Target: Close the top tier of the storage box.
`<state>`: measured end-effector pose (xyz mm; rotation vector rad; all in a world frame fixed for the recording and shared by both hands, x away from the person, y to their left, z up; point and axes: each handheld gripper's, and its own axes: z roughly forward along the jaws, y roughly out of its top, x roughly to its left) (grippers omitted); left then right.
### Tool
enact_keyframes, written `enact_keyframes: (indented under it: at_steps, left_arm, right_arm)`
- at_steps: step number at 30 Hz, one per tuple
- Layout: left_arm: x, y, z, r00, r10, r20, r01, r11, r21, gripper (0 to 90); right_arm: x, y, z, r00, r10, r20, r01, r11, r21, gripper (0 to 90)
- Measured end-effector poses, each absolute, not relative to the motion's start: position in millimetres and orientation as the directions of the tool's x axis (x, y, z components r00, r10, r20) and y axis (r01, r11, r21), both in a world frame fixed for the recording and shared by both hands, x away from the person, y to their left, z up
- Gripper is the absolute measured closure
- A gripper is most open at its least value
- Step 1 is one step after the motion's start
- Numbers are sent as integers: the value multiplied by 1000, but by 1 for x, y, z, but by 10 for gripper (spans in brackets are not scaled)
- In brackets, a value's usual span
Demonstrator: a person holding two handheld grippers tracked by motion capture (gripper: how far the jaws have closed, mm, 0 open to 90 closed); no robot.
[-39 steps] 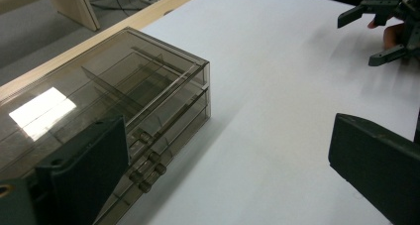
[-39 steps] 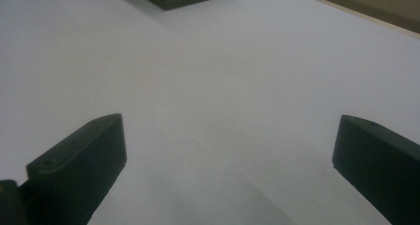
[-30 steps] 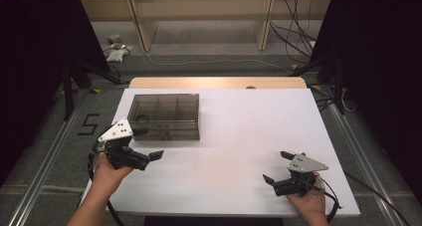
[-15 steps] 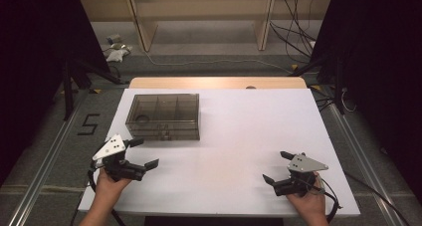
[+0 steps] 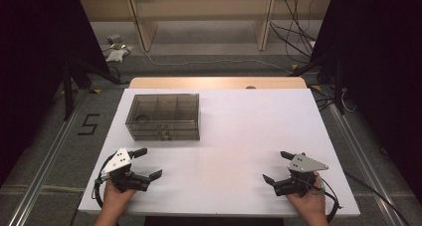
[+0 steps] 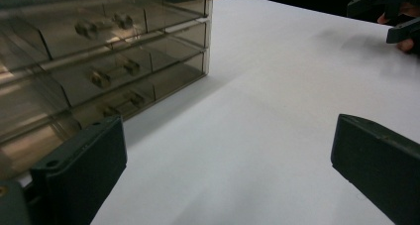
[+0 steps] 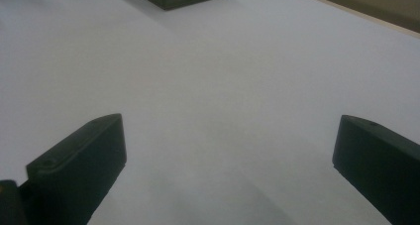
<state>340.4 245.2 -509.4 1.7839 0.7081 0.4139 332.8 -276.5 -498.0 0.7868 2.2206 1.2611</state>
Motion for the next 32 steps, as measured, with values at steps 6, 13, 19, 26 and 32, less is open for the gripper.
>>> enact_keyframes:
  at_steps: [6,13,19,26,32]
  left_arm:
    - [341,249,-510,741,666,-82,272,-186,944,6]
    - [338,246,-510,743,668,-51,250,-207,946,5]
    - [338,248,-510,738,673,-58,248,-189,950,2]
    - [338,250,-511,732,677,-69,249,-172,953,1]
    - [338,250,-511,726,685,-56,243,-179,953,21]
  right_arm:
    - [332,-277,-498,-729,675,-114,246,415,876,12]
    - [332,-277,-498,-731,673,-115,243,414,877,12]
    - [332,-277,-498,-730,674,-114,244,413,877,12]
    - [332,-277,-497,-731,674,-110,246,410,879,11]
    - [332,-277,-497,-730,675,-108,245,405,881,11]
